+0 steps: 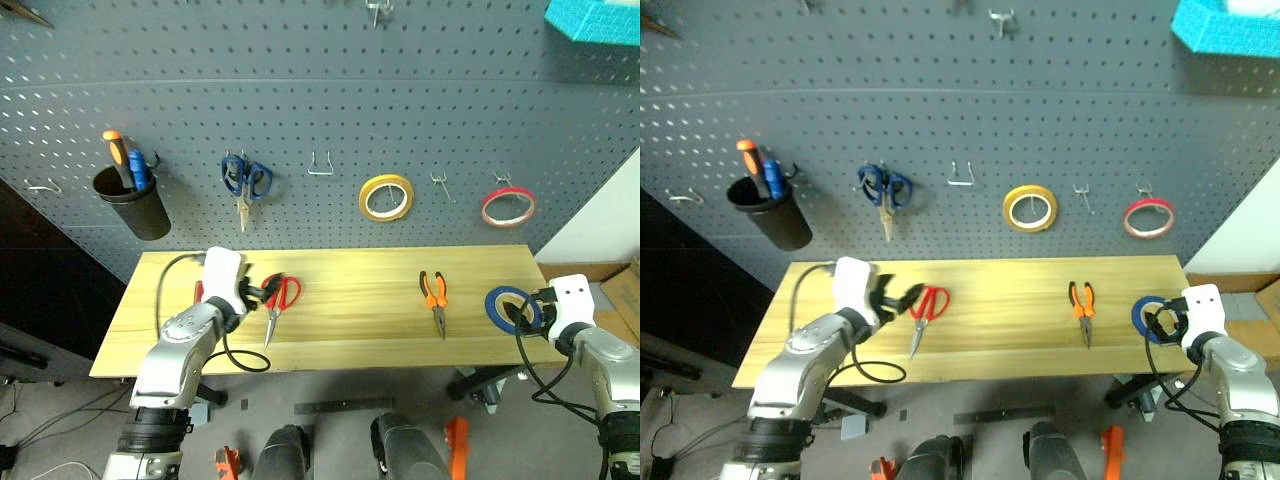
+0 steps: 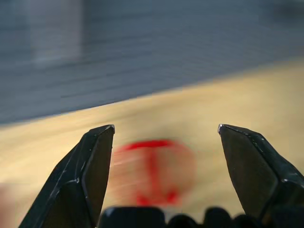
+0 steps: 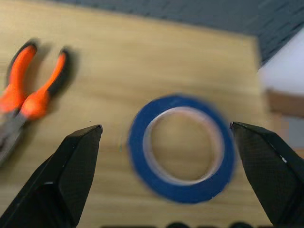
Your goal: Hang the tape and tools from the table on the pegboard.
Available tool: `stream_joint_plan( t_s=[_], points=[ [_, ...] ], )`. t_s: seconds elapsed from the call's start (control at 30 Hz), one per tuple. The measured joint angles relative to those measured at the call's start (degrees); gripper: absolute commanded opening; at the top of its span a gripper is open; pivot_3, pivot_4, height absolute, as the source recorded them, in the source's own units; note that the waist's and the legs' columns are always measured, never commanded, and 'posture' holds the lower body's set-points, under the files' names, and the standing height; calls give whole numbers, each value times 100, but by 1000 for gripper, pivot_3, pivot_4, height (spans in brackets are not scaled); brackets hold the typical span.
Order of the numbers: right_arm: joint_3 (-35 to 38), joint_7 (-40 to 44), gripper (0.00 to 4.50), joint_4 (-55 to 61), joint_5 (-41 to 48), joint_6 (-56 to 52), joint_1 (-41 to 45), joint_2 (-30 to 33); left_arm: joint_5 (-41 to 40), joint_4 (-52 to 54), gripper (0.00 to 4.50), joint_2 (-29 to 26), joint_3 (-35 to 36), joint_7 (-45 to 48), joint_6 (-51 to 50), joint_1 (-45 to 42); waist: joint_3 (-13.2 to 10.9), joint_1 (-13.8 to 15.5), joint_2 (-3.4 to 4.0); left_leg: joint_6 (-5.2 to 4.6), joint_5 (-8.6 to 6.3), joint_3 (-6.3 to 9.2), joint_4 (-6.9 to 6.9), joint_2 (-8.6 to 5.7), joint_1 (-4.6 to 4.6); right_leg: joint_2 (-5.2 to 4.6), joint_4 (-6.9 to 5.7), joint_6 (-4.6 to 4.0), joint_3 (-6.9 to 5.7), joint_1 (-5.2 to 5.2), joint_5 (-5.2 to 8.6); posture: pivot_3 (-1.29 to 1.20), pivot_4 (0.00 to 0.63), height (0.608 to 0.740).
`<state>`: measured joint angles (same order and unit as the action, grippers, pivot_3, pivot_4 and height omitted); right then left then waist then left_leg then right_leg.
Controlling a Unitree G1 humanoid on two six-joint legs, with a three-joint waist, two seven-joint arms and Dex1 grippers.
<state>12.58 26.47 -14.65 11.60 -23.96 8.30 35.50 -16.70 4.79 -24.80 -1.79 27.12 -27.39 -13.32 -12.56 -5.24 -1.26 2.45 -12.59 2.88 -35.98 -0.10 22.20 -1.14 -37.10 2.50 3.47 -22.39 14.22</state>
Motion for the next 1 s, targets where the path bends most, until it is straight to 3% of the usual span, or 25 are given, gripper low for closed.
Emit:
stream_joint_plan(
  t_s=[0.17, 0.37, 0.57, 0.73, 0.83, 1.0],
  points=[
    [-289, 223, 4500, -132, -9, -667, 583, 20, 128, 49, 3762, -196, -1000, 1321, 293, -643, -201, -26, -20, -4, -3, -26, -10, -4, 64, -1, -1, 26, 27, -68, -13, -172, 323, 740],
    [-594, 376, 4500, -1584, -304, -552, 1554, 28, 680, -99, 3762, -326, -1850, 2456, 1320, -1293, -380, -30, -36, -18, -11, -47, -10, -5, 79, -4, 4, 21, 47, -89, -22, -160, 329, 740],
    [-707, 467, 4500, -3613, -604, -122, 2692, 44, 1010, -274, 3762, -303, -2106, 2969, 1912, -1510, -460, -55, -43, -31, -19, -65, -11, -11, 80, -14, 7, 22, 61, -93, -22, -143, 321, 740],
    [-862, 740, 4500, -4587, -821, 3, 3159, 53, 1137, -354, 3762, -311, -2106, 3097, 2083, -1524, -483, -91, -58, -33, -20, -61, -10, -10, 83, -16, 9, 24, 58, -93, -21, -133, 315, 740],
    [-1109, 924, 3904, -4877, -1059, 179, 3345, 85, 1159, -360, 3798, -347, -2099, 3134, 2160, -1520, -487, -99, -67, -33, -20, -61, -13, -10, 81, -18, 8, 26, 59, -92, -22, -127, 309, 740],
    [-1410, 1054, 2252, -5076, -1353, 465, 3476, 59, 1166, -360, 3798, -524, -2024, 3230, 2181, -1463, -486, -100, -73, -33, -20, -55, -17, -9, 79, -18, 4, 30, 54, -87, -23, -114, 297, 740]
  ],
)
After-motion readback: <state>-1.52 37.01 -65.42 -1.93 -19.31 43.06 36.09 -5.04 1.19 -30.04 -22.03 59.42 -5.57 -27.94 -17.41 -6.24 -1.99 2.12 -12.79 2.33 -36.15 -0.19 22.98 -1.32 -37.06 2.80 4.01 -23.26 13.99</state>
